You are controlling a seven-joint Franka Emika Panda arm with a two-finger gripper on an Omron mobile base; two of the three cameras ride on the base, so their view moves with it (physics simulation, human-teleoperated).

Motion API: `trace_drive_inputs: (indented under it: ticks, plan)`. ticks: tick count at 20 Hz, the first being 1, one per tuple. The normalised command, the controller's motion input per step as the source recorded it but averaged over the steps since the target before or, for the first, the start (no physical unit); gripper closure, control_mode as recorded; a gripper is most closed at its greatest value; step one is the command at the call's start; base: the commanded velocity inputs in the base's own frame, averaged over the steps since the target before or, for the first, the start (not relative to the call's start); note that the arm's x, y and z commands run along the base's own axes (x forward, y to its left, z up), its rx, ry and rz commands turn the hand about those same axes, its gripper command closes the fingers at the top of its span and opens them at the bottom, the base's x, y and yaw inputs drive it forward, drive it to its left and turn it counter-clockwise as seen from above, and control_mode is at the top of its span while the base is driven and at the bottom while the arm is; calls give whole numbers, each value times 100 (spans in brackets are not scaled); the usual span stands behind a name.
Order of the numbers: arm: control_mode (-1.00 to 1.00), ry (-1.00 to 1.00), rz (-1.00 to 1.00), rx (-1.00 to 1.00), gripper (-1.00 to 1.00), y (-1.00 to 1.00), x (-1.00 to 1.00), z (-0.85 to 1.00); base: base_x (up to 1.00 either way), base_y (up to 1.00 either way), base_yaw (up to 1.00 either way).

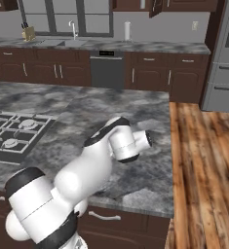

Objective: Pick the water bottle, boxed drink, can from the counter and place them in the open cabinet.

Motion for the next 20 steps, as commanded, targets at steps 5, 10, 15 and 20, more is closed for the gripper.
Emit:
trace_drive_inputs:
  ticks: [5, 10, 15, 20]
  plan:
    - [-100, 3, -4, 0, -100, 0, 38, -24, 0, 0, 0]
    - [-100, 1, -4, 0, -100, 0, 48, -12, 0, 0, 0]
    - [-100, 0, -1, 0, -100, 0, 27, -21, 0, 0, 0]
    - [-100, 0, 0, 0, -100, 0, 31, -35, 0, 0, 0]
